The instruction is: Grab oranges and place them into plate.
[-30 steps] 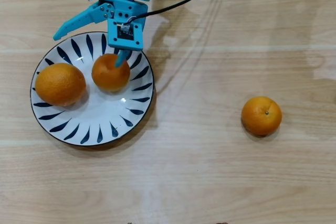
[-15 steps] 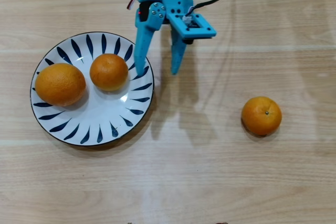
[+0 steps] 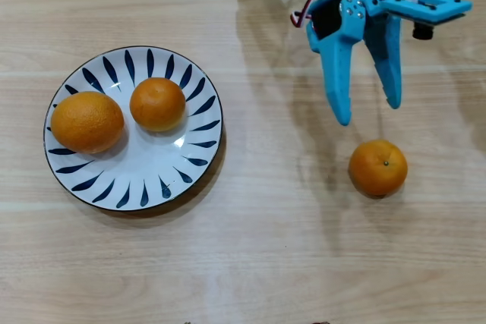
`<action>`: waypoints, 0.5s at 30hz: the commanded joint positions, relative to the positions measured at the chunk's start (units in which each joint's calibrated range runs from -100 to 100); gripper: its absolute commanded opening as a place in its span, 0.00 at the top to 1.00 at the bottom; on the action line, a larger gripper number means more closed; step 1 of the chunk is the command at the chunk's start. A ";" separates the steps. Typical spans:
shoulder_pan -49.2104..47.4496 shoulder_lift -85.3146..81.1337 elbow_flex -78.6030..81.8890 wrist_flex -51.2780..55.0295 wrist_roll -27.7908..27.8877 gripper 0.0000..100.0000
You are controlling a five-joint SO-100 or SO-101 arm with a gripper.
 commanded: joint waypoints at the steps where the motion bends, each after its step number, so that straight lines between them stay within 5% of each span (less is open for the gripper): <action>1: -1.70 4.95 -12.13 16.84 -4.95 0.71; 15: -9.03 18.98 -19.19 21.83 -15.46 0.61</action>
